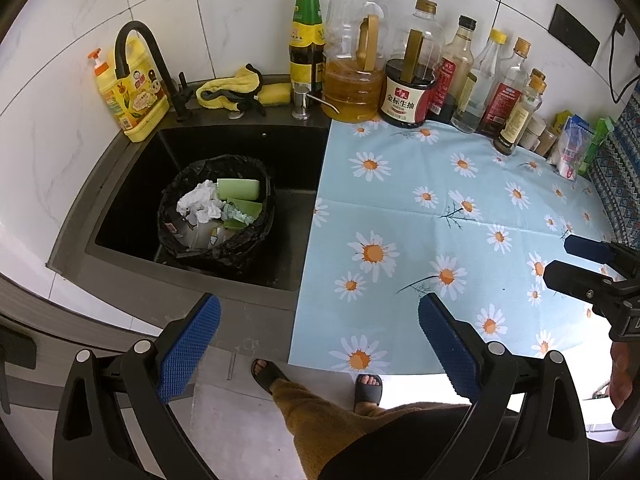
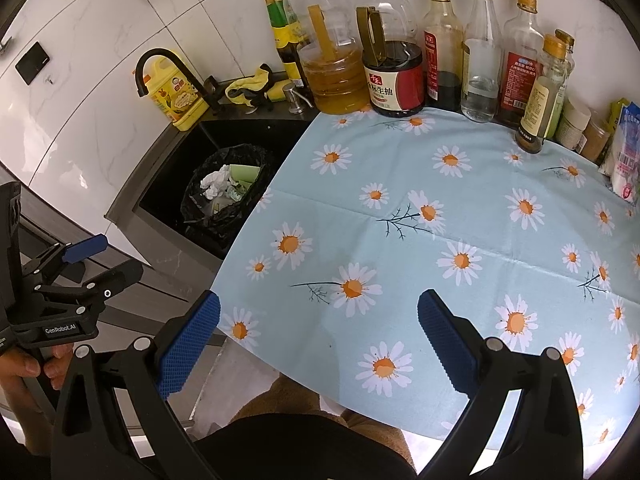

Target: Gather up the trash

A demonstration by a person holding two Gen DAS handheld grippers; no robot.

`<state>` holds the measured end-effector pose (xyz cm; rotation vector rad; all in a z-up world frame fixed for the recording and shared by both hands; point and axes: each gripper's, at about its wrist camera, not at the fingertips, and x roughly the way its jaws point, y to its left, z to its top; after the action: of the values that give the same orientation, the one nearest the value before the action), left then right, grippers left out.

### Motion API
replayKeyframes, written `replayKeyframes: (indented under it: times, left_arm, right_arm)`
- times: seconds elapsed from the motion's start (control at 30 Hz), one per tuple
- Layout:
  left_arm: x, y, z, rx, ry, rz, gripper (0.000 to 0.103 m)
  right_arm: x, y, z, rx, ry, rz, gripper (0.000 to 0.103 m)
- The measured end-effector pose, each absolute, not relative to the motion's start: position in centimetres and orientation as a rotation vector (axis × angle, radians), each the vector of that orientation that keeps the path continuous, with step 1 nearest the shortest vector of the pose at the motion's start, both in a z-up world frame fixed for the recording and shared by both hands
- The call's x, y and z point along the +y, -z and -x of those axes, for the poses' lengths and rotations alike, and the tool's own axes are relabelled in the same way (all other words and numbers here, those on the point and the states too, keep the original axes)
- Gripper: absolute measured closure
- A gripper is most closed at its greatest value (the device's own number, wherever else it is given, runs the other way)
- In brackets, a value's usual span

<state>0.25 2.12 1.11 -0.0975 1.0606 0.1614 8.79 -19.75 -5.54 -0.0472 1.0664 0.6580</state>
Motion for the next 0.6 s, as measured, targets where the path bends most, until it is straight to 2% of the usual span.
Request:
replayKeyframes:
  times: [0.6]
  left_arm:
    - [2.19,-0.82,-0.62,1.064,-0.172,0.089,0.007]
  right_arm:
    - [-19.86,5.81,-8.73,1.074,-0.648,0.038,0.005]
